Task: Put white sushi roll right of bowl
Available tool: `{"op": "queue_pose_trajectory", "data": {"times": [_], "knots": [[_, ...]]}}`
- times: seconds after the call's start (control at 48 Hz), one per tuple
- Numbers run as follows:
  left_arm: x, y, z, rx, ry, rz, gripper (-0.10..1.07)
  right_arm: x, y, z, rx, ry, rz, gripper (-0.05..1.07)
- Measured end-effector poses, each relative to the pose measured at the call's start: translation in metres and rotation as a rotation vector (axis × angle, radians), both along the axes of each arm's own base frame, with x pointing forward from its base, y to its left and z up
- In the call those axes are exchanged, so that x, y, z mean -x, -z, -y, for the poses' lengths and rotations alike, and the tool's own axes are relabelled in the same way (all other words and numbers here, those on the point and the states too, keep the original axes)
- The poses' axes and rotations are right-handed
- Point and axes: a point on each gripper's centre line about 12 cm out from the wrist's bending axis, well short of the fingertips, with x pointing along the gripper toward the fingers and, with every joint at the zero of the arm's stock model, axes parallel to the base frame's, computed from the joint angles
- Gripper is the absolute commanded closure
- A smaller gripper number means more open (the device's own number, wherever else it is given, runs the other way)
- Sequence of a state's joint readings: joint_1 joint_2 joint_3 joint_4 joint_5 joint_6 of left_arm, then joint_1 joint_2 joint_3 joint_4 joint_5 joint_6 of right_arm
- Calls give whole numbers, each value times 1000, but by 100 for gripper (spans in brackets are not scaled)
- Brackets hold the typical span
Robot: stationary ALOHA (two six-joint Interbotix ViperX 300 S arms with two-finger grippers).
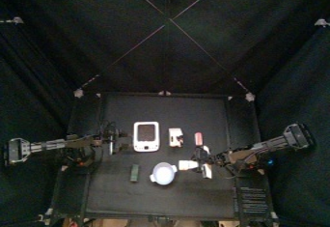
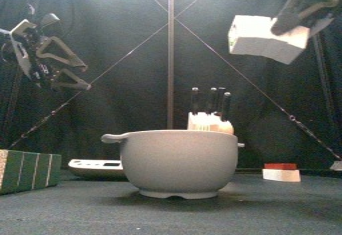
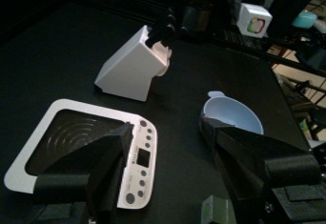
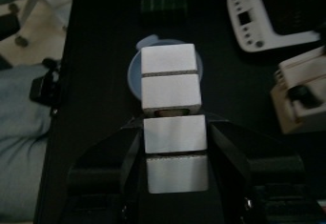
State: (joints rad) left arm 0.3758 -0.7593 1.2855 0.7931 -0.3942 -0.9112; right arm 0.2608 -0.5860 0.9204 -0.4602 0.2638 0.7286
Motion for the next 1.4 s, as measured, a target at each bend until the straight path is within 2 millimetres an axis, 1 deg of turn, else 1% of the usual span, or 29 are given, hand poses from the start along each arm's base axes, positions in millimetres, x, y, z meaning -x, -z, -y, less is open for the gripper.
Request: {"op": "queue_pose_trajectory", "data": {"times": [0.083,0.229,0.417,0.583,1.104,1.208,1.396], "knots": [[0,0,0,0,-2,0,5,7,15,-6,-26,-11,-44,43],[1,1,0,2,-2,-2,5,13,39,-10,-83,12,-135,43],[1,1,0,11,-7,-1,5,14,66,-12,-113,41,-238,43],[2,4,0,14,-7,-6,5,11,88,-14,-89,44,-317,44],[2,4,0,14,-9,-6,5,8,124,-13,-44,61,-445,41],[2,4,0,15,-7,-8,5,8,131,-12,-29,60,-471,39],[2,4,0,13,-7,-8,5,10,136,-11,-4,61,-502,29]]}}
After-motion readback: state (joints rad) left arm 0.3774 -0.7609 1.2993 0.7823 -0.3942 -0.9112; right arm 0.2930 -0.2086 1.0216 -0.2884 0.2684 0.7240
